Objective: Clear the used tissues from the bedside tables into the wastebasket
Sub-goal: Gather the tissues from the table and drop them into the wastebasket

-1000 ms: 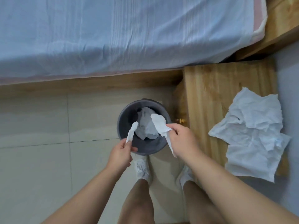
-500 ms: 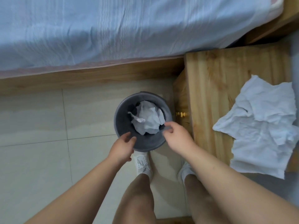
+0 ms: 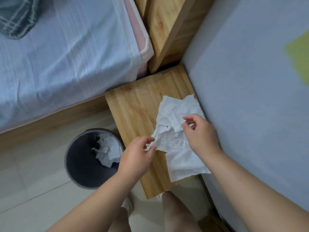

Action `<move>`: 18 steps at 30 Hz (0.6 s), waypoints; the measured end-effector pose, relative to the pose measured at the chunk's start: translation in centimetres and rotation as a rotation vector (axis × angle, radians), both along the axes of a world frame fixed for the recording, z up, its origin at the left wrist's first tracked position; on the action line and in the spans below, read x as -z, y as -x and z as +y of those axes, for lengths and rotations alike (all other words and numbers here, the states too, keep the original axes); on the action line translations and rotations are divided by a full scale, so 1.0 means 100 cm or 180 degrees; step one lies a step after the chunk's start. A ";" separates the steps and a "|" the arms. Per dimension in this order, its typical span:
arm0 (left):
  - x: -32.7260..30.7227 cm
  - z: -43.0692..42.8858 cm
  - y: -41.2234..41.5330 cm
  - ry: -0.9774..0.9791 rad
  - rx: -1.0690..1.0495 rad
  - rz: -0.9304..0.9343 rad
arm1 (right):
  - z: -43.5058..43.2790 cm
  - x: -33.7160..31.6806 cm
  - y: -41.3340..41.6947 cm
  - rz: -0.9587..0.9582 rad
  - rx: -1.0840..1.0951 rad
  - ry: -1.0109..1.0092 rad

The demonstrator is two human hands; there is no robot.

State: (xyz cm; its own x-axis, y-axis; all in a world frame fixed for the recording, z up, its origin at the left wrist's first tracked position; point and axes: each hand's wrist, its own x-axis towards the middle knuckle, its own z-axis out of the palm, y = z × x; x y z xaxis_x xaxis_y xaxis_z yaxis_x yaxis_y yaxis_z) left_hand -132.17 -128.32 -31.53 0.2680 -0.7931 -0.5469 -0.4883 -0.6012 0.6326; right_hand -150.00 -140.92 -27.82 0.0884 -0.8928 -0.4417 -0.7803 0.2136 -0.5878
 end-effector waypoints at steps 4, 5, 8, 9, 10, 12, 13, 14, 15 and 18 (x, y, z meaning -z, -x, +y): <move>0.010 -0.034 0.023 0.0234 0.0683 -0.0517 | -0.031 0.019 0.029 0.0572 -0.0469 0.0442; 0.013 -0.039 0.026 0.0200 0.0835 -0.0669 | -0.035 0.025 0.032 0.0687 -0.0632 0.0553; 0.024 -0.042 0.028 0.0012 0.1069 -0.0909 | -0.042 0.039 0.037 0.0991 -0.0956 0.0633; 0.026 -0.040 0.027 -0.0005 0.1122 -0.0891 | -0.043 0.044 0.038 0.1063 -0.1020 0.0571; 0.028 -0.038 0.027 0.0002 0.1160 -0.0844 | -0.043 0.047 0.038 0.1133 -0.1077 0.0499; 0.030 -0.034 0.025 0.0025 0.1099 -0.0741 | -0.043 0.053 0.039 0.1175 -0.1105 0.0432; 0.031 -0.032 0.024 0.0013 0.0978 -0.0699 | -0.045 0.055 0.038 0.1128 -0.1056 0.0458; 0.031 -0.031 0.024 -0.0021 0.0819 -0.0659 | -0.047 0.054 0.038 0.1068 -0.0980 0.0512; 0.030 -0.029 0.024 -0.0071 0.0646 -0.0608 | -0.048 0.052 0.037 0.1008 -0.0904 0.0581; 0.026 -0.023 0.023 -0.0099 0.0102 -0.0347 | -0.048 0.041 0.035 0.0832 -0.0740 0.0853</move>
State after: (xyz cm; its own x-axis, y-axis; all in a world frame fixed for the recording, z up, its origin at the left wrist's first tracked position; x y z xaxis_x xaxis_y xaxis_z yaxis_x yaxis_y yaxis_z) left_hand -134.46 -130.59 -34.09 0.3020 -0.7853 -0.5404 -0.5726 -0.6027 0.5559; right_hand -153.50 -145.73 -31.87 0.2163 -0.9485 -0.2314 -0.9195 -0.1182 -0.3749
